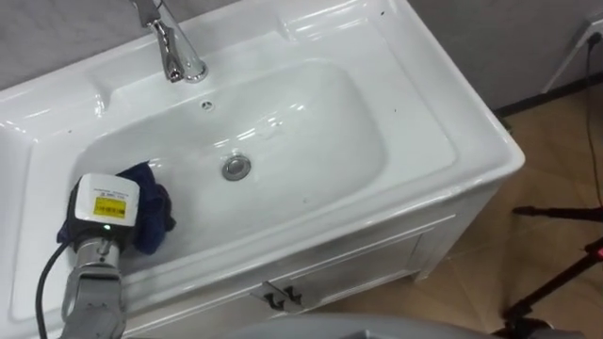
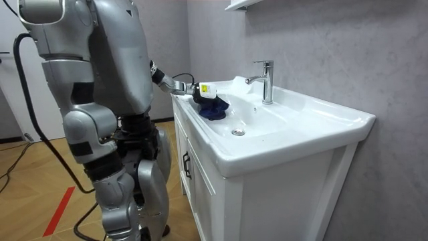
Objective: Wipe basin
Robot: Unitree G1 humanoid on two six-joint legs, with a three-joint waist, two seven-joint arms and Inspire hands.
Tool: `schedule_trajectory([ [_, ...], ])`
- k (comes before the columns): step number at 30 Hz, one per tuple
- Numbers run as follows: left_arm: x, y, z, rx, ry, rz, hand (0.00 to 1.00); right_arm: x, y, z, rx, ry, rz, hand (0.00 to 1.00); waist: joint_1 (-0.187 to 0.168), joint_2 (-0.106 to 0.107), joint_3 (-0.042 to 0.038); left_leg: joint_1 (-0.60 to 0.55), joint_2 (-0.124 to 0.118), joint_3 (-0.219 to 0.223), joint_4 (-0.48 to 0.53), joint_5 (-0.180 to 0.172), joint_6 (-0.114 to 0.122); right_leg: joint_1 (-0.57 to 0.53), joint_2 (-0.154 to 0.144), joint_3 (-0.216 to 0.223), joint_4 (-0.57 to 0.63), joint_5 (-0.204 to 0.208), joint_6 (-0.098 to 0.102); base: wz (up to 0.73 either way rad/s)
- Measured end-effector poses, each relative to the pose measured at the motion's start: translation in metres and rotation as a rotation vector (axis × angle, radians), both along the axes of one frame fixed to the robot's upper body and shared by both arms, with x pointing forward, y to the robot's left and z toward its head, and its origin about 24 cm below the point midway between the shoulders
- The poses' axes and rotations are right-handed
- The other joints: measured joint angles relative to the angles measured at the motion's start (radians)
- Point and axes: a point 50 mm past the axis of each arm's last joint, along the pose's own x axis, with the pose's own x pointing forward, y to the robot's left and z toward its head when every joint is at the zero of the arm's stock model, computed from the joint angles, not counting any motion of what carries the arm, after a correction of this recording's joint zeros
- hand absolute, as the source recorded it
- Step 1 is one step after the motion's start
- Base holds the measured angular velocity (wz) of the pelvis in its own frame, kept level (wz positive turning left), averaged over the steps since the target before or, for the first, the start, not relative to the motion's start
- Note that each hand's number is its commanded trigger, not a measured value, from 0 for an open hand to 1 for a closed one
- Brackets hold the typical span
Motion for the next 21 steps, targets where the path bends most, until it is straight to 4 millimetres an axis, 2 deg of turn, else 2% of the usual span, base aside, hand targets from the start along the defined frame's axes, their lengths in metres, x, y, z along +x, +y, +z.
schedule_trajectory([
  [2,-0.001,0.000,-0.001,0.000,0.007,0.002,1.00,-0.006,0.002,-0.001,0.003,0.019,-0.013,0.00,-0.007,-0.002,0.0015,0.009,0.001,0.000,-0.004,0.002,-0.003,0.007,0.001,-0.001,0.004,0.000,0.000,0.05],
  [6,0.002,-0.003,-0.002,0.012,0.019,0.049,1.00,-0.019,0.007,-0.005,0.013,0.041,-0.044,0.00,-0.043,-0.013,0.0098,0.019,0.001,0.002,-0.004,0.001,-0.004,0.024,-0.002,-0.016,-0.002,0.000,0.001,0.09],
  [11,0.006,-0.006,-0.004,0.007,0.029,0.103,1.00,-0.028,0.010,-0.006,0.013,0.035,-0.116,0.00,-0.069,-0.029,0.0184,0.017,-0.001,0.006,0.004,0.001,-0.005,0.008,-0.004,-0.001,0.005,-0.005,0.002,-0.03],
  [14,0.012,-0.006,-0.003,-0.005,0.028,0.136,1.00,-0.034,0.015,-0.008,0.025,0.049,-0.153,0.00,-0.092,-0.042,0.0228,0.012,-0.002,0.035,0.005,0.005,-0.011,-0.004,-0.007,0.003,0.020,-0.012,0.004,0.08],
  [18,0.019,-0.005,-0.001,-0.024,0.007,0.180,1.00,-0.039,0.018,-0.009,0.039,0.074,-0.174,0.00,-0.104,-0.051,0.0231,-0.011,-0.002,0.060,0.005,0.010,-0.019,-0.038,-0.010,0.008,0.035,-0.012,0.003,-0.02],
  [20,0.030,-0.008,0.000,-0.062,-0.016,0.218,1.00,-0.043,0.020,-0.010,0.045,0.097,-0.180,0.00,-0.104,-0.058,0.0238,-0.025,-0.002,0.064,0.004,0.013,-0.023,-0.053,-0.010,0.008,0.038,-0.011,0.002,0.00],
  [21,0.036,-0.011,0.000,-0.082,-0.028,0.234,1.00,-0.046,0.023,-0.011,0.055,0.103,-0.197,0.00,-0.110,-0.069,0.0237,-0.033,-0.002,0.068,0.004,0.015,-0.026,-0.061,-0.010,0.008,0.038,-0.010,0.000,0.00],
])
